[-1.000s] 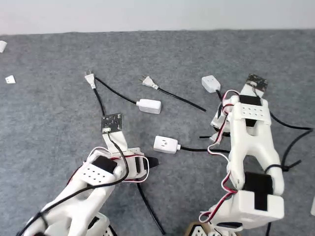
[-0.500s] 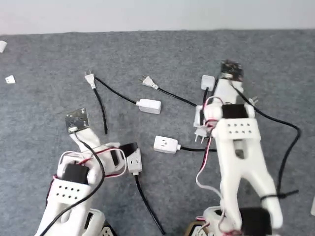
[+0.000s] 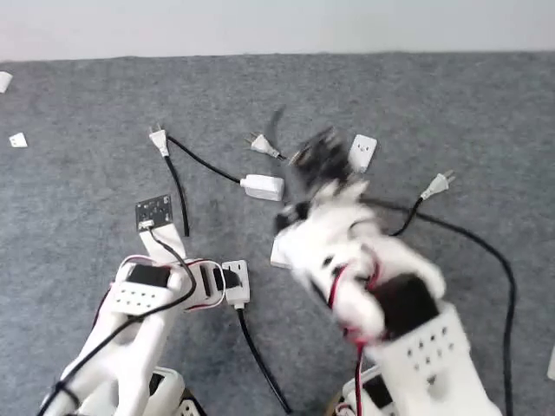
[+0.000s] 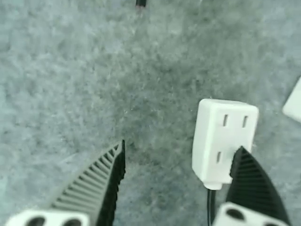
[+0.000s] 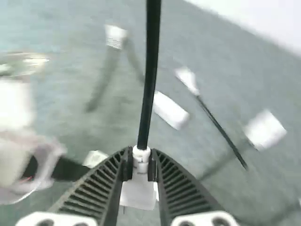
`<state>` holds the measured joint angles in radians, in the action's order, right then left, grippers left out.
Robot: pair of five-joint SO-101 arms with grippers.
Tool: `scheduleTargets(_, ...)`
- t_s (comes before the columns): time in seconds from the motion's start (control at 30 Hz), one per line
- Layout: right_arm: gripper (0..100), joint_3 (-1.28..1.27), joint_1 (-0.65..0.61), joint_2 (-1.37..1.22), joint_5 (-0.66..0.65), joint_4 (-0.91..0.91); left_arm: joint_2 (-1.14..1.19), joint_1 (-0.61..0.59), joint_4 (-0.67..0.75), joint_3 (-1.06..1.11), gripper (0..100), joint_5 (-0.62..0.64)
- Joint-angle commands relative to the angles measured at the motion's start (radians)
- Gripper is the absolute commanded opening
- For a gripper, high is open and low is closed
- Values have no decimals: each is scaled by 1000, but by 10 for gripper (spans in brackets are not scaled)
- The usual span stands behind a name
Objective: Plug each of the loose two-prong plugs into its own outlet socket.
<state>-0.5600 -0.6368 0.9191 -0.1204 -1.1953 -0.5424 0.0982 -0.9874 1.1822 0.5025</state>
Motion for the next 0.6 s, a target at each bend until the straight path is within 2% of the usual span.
scheduleTargets(0.0, 8, -23, -162, 44, -77, 36, 64, -6, 3, -81, 335, -28)
scheduleTargets(0.17, 8, -71, -262, 44, -117, 58, 95, -8, -46, -128, 335, -28)
scheduleTargets(0.3, 8, -95, -274, 44, -112, 59, 95, -5, -43, -127, 335, -71)
scheduleTargets(0.43, 8, -101, -302, 42, -78, 59, 94, 55, -40, -107, 334, -92)
scheduleTargets(0.57, 8, -101, -312, 42, -61, 48, 94, 63, 17, -85, 334, -133)
